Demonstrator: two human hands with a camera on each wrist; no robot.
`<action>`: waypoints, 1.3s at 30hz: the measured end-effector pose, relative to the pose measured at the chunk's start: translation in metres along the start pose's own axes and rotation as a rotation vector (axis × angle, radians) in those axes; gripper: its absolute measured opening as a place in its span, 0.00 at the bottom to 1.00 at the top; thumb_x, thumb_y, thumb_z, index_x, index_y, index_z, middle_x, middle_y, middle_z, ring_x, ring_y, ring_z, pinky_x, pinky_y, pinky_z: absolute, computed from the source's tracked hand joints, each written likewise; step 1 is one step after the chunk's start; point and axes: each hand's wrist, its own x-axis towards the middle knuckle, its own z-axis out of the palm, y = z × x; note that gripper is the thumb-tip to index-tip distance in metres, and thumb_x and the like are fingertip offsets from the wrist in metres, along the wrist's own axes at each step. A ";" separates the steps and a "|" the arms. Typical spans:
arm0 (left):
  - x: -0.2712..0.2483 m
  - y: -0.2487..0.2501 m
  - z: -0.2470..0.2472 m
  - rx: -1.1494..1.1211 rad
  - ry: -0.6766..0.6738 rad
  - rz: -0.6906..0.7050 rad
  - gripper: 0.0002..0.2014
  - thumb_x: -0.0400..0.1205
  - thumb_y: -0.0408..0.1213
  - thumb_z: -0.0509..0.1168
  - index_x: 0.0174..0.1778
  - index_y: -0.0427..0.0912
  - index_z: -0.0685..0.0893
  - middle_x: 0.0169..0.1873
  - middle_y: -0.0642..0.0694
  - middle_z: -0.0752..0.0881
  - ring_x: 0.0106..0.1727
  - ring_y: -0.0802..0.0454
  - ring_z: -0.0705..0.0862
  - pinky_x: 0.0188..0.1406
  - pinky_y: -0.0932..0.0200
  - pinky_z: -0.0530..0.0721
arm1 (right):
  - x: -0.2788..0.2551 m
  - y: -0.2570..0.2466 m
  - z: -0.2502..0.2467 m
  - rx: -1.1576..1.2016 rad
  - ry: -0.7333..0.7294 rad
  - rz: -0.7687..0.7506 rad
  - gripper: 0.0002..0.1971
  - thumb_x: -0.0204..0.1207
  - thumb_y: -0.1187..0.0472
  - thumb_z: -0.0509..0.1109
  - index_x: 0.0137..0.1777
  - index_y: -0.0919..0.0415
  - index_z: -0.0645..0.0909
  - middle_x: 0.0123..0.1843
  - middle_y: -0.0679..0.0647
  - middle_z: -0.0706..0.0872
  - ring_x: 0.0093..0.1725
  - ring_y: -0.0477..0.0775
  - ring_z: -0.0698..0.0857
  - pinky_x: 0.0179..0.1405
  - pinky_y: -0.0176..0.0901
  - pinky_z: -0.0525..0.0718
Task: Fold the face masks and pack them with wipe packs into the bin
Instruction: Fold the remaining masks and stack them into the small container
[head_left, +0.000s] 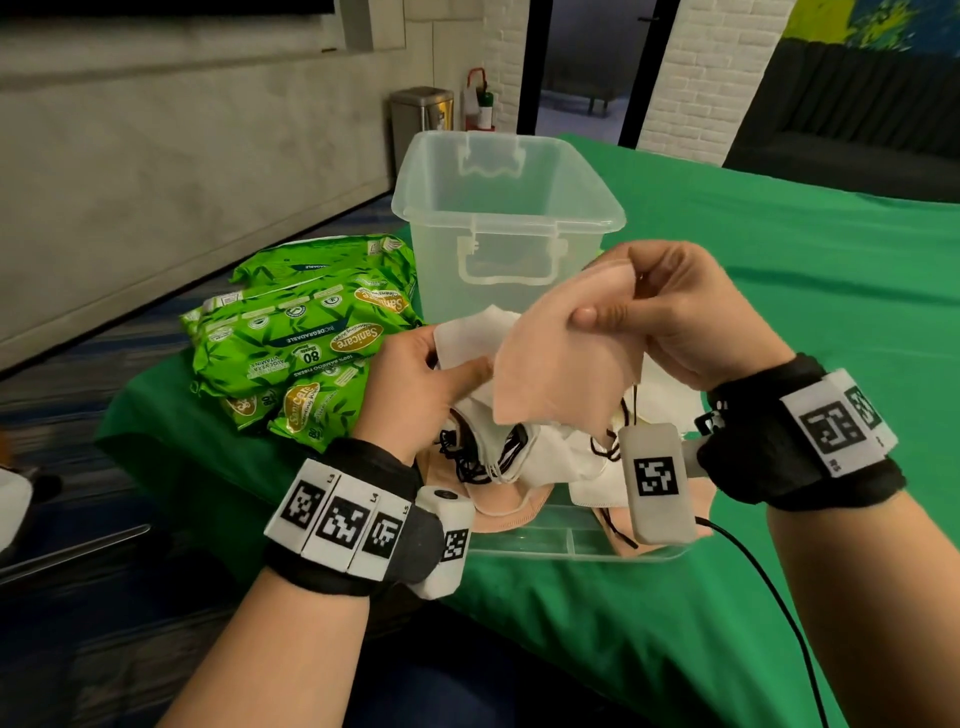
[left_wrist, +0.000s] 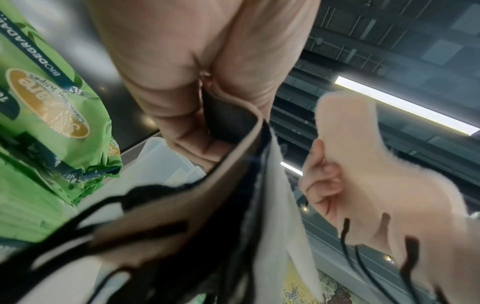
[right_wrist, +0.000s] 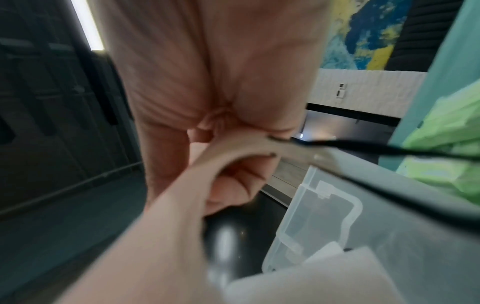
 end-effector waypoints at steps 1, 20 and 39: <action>0.000 0.000 0.001 -0.006 -0.018 0.005 0.12 0.70 0.32 0.77 0.47 0.48 0.88 0.43 0.50 0.91 0.47 0.54 0.89 0.51 0.53 0.86 | 0.001 0.003 0.000 -0.109 -0.026 0.031 0.13 0.47 0.66 0.84 0.33 0.62 0.87 0.32 0.52 0.89 0.33 0.49 0.85 0.34 0.40 0.85; -0.005 0.008 0.001 -0.010 -0.195 0.048 0.12 0.75 0.22 0.69 0.45 0.46 0.87 0.35 0.59 0.90 0.40 0.63 0.86 0.42 0.67 0.84 | -0.001 0.014 0.013 -0.581 -0.084 -0.052 0.10 0.65 0.68 0.79 0.34 0.53 0.84 0.31 0.42 0.85 0.34 0.36 0.79 0.38 0.27 0.74; -0.005 0.015 0.007 -0.271 0.048 -0.045 0.09 0.75 0.37 0.68 0.29 0.46 0.89 0.28 0.53 0.88 0.32 0.57 0.84 0.32 0.63 0.80 | 0.005 0.038 0.031 -0.047 0.251 -0.030 0.17 0.70 0.76 0.71 0.28 0.58 0.72 0.22 0.41 0.76 0.24 0.38 0.72 0.25 0.28 0.69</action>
